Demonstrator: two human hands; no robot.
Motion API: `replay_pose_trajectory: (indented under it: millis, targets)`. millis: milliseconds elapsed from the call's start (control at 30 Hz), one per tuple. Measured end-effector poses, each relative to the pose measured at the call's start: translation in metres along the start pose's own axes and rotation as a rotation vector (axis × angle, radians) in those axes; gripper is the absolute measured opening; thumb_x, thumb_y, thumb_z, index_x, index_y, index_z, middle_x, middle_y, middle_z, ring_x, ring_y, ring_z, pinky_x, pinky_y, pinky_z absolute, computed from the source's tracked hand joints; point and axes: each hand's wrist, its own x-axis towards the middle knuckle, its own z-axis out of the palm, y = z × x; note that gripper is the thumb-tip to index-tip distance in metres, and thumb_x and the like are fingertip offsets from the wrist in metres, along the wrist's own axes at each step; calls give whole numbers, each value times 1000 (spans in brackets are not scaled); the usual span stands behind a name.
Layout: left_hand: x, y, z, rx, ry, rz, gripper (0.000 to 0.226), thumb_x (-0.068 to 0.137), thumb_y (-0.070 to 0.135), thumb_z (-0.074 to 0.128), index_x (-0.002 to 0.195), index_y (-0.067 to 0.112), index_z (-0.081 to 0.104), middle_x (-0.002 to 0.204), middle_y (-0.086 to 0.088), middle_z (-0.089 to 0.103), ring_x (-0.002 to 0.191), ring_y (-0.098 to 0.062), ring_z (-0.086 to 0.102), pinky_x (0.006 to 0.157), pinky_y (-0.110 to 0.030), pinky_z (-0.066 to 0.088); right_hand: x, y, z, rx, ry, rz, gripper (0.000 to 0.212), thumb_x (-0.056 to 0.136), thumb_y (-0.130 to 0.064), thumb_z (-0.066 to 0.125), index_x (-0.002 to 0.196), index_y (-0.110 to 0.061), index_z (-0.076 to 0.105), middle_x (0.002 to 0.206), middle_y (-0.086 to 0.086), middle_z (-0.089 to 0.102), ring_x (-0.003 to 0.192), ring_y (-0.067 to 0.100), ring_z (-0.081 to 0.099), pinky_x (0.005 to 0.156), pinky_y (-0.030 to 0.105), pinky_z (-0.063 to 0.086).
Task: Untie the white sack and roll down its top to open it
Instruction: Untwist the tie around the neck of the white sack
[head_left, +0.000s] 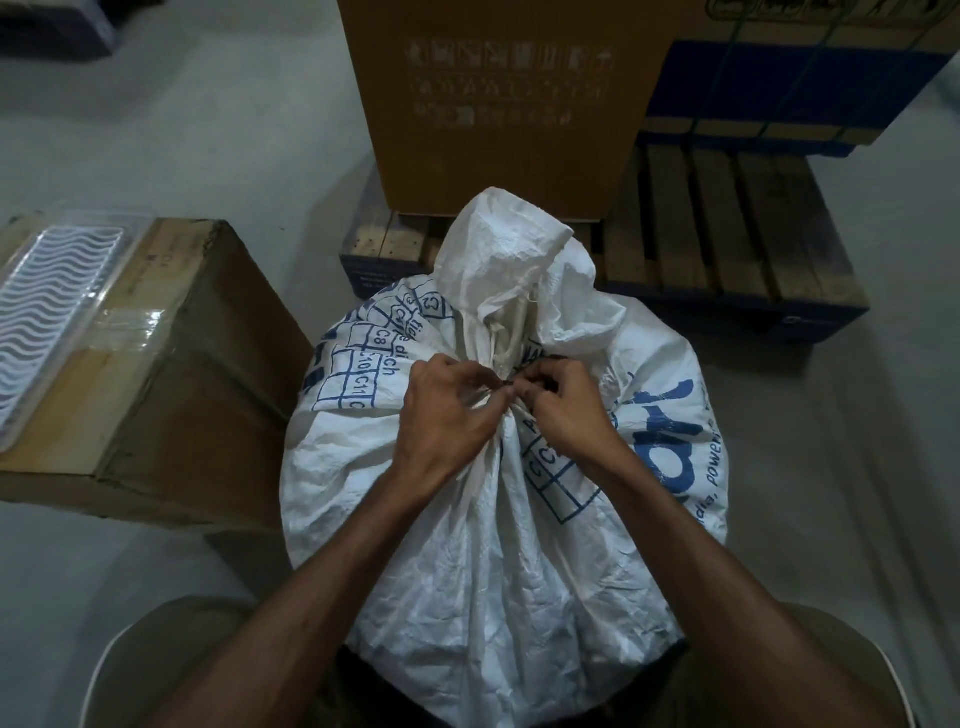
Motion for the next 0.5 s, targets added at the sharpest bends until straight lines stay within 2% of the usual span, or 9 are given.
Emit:
replay_pose_trajectory:
  millis: [167,267,367,433,500]
  targets:
    - [3,5,8,9,-23,-94,28,83,45,71,94,20,80,90,-1,76,94,-19,69,82,-40,58,0,-1,1,27,-5,43,12,95,-18,68,84,-19,74,79,-6,74,80,12,70,79,37,57]
    - [5,11,7,-164,-59,-187,26,83,42,75,93,19,81,84,6,78,82,-6,72,77,-35,60,-2,-4,-5,124,2,62,10,96,-13,67,90,-14,76,82,-2,74,79,9,68,72,25,54]
    - [4,13,10,-321,-40,-290,17,81,33,78,88,17,80,76,6,76,74,-5,73,74,-39,62,-5,-5,-7,240,-4,74,7,94,-6,68,94,-6,76,82,0,74,74,1,69,67,14,51]
    - [3,14,12,-276,-6,-285,20,80,37,74,85,19,79,76,6,75,77,-9,72,74,-41,61,-5,-5,-6,285,7,75,5,92,-3,70,93,-2,75,80,0,74,71,-2,69,64,12,51]
    - [2,14,15,-147,7,-250,31,79,51,65,88,24,78,87,5,72,93,-15,67,80,-42,58,-5,-6,-5,328,4,89,5,91,0,70,93,2,74,78,1,74,69,-2,69,63,11,51]
